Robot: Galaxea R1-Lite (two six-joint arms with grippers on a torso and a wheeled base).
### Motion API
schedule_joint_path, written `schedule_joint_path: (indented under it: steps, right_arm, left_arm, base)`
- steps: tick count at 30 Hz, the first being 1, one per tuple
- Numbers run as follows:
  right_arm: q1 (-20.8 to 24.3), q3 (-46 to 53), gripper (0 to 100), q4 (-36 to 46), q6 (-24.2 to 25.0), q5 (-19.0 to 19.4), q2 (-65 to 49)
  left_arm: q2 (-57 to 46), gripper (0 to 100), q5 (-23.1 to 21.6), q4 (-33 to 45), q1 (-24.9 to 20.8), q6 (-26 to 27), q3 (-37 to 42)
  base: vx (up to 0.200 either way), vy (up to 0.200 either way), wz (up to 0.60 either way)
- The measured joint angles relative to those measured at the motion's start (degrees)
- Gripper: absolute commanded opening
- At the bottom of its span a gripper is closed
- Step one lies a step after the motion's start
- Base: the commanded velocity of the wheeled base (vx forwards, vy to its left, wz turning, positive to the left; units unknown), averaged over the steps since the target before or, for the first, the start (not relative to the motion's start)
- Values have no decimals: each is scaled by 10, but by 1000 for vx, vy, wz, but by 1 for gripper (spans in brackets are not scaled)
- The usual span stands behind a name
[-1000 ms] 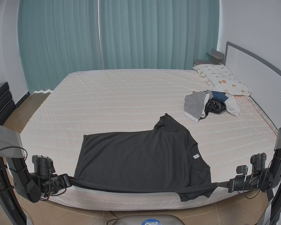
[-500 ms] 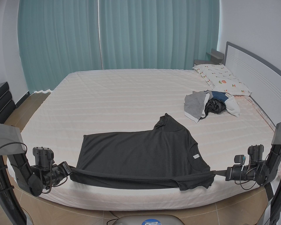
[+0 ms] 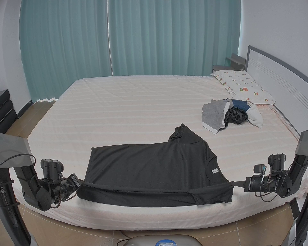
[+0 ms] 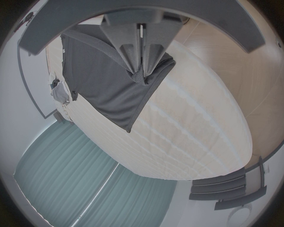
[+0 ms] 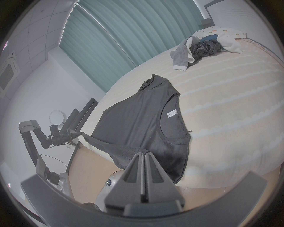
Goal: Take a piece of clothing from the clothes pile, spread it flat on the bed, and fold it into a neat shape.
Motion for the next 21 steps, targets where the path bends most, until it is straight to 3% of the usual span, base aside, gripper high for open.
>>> schedule_joint_path:
  steps: [10, 21]
  right_arm:
    - [1, -62, 0, 25, 38, -27, 25]
    - [9, -86, 0, 23, 42, -29, 58]
  left_arm:
    - [30, 0, 2, -1, -3, -42, -39]
    - [60, 0, 9, -1, -3, -64, -72]
  base:
    - [0, 0, 0]
    - [0, 0, 0]
